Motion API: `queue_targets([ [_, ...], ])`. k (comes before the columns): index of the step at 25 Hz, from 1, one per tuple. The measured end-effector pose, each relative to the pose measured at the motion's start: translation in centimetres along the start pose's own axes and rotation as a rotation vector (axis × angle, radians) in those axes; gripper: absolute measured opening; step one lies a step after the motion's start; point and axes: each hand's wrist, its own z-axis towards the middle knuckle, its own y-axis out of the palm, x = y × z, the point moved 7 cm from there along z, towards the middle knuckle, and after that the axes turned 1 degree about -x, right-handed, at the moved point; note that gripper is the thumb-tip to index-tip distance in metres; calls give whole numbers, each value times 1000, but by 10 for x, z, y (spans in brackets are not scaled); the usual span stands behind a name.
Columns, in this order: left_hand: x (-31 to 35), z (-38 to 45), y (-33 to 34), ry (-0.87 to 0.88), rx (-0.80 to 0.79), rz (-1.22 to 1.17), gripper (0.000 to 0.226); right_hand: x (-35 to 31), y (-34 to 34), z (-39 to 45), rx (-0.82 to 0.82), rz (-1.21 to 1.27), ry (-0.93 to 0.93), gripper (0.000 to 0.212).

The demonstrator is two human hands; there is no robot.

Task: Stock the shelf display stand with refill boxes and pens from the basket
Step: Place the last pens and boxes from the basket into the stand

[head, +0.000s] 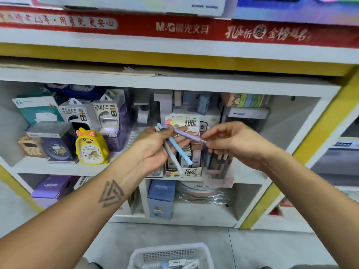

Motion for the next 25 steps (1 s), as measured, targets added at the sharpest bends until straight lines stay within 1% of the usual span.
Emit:
queue_targets([
  [1,-3,1,1,-10,24,21,7,0,-16,-4,70,8,-22,19],
  [3,-8,3,0,-27,70,130,5,-2,-44,-11,179,108,-86,19],
  [5,-14,3,2,-42,112,265,4,-2,-65,-21,230,234,-152,20],
  [6,-19,3,5,-59,112,305,3,-2,-71,-26,238,272,-177,20],
  [7,-25,2,8,-90,100,328,8,-2,-76,-30,250,273,-196,20],
  [8,-31,1,13,-130,79,337,11,-2,-80,-35,276,224,-217,19],
  [10,-39,-1,24,-194,13,327,15,-6,-88,-44,372,21,-286,16],
  [13,-44,-2,35,-198,-62,328,20,-22,-88,-56,474,-246,-428,11],
  [15,-48,-1,39,-191,-83,326,19,-26,-83,-60,490,-406,-481,11],
  [17,-52,-1,41,-192,-102,318,17,-22,-80,-61,495,-513,-467,12],
  [21,-59,-2,44,-188,-111,378,13,-6,-73,-54,422,-560,-381,9],
  [25,-64,-1,44,-183,-94,451,14,10,-63,-43,315,-683,-281,10],
])
